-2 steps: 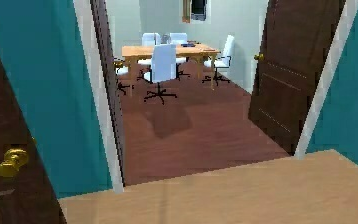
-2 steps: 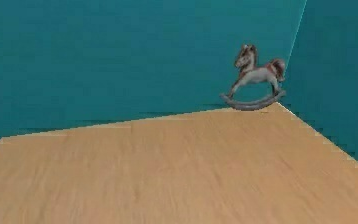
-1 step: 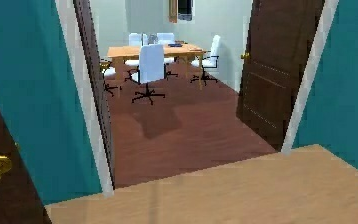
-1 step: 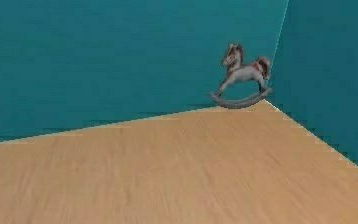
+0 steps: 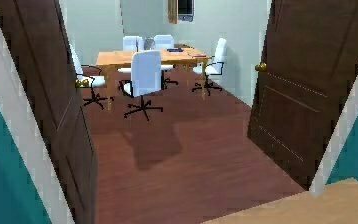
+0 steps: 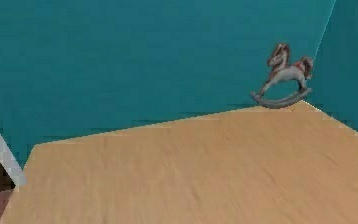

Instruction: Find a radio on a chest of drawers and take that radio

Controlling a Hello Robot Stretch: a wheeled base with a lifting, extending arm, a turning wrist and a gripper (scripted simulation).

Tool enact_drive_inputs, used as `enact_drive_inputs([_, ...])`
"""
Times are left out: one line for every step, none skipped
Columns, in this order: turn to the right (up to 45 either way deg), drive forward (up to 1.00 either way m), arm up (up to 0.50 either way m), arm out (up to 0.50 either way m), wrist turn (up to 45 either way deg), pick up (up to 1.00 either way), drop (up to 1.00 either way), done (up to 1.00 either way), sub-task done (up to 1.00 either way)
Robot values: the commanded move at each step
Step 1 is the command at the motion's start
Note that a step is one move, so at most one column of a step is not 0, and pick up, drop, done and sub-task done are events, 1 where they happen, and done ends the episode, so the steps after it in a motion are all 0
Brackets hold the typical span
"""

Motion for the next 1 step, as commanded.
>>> enact_drive_inputs([0.0, 1.0, 0.0, 0.0, 0.0, 0.0, 0.0, 0.0, 0.0])
